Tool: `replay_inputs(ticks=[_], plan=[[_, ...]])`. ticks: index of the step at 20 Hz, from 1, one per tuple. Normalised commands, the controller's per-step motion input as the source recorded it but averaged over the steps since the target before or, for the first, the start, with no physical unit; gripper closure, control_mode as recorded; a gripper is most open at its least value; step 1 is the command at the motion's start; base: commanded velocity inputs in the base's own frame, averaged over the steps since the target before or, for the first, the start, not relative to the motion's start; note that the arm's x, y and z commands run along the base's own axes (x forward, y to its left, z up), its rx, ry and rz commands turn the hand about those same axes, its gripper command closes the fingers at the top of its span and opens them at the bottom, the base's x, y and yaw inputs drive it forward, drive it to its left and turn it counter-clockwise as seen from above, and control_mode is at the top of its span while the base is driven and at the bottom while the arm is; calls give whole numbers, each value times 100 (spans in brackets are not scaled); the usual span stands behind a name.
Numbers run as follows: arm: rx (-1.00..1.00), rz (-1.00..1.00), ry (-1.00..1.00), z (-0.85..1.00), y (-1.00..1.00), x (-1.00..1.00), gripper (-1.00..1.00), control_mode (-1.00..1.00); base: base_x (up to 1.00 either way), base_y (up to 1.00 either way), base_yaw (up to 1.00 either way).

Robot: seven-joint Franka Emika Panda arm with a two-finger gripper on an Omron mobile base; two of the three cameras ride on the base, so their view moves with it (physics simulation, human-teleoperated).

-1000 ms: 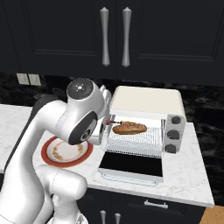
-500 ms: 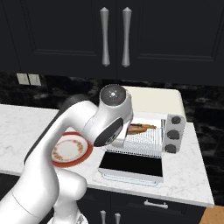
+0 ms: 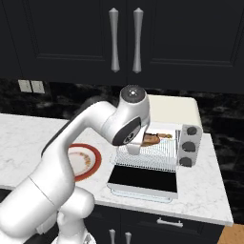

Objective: Pick up the kebab skewer and baguette bread, and place them inside the toaster oven. Close the toaster oven door and start by setting the timer.

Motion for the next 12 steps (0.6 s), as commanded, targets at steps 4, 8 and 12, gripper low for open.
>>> replay_inputs(ticks=[4,8,12], plan=[[0,1,0,-62,-6,26,100,-100,0,0,0],[0,1,0,-48,-9,38,100,-100,0,0,0],[0,1,3,-48,-5,36,100,-100,0,0,0]])
